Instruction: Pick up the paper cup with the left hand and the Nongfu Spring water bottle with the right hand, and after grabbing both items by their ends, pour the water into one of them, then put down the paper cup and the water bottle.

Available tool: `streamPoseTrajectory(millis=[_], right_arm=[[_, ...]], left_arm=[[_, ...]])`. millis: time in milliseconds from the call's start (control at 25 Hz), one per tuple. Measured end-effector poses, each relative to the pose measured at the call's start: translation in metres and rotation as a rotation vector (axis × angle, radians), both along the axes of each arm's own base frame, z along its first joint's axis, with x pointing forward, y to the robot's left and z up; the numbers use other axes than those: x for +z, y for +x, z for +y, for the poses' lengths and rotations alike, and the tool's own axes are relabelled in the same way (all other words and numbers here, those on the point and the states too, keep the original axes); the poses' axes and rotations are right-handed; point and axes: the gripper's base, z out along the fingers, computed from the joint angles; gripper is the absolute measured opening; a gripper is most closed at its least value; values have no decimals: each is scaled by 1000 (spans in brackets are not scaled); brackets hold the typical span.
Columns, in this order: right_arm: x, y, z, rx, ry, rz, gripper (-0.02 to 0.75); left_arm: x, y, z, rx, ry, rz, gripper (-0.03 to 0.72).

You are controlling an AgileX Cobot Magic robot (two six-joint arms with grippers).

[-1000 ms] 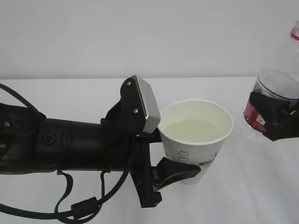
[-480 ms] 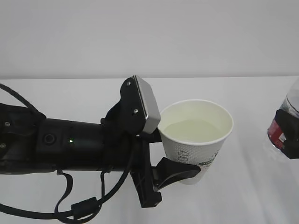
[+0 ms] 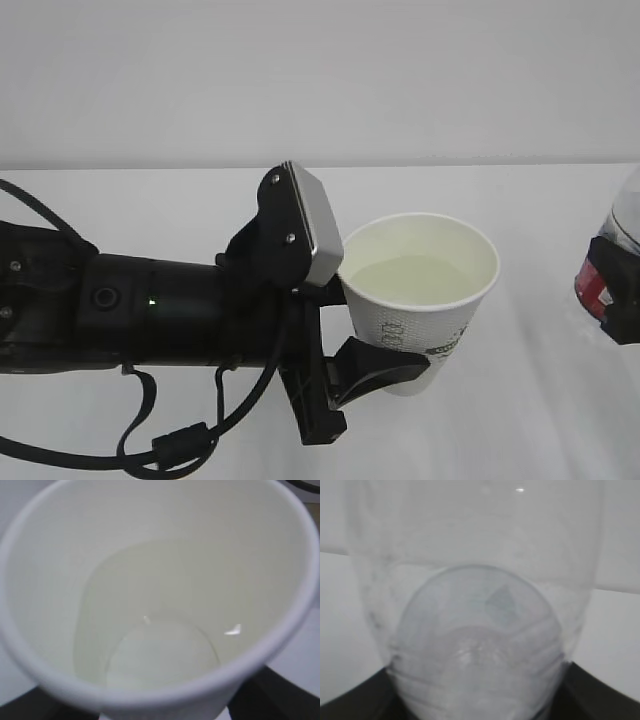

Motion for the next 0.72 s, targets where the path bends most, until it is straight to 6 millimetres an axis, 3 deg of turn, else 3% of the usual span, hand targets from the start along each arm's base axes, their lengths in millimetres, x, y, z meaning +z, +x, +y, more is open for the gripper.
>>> streamPoseTrajectory(millis=[480,720], right_arm=[[-38,10,1,3,-4,113,440],[-39,15,1,4,-6,110,440]], left_arm=[[0,0,0,0,0,0,492],[0,0,0,0,0,0,492]])
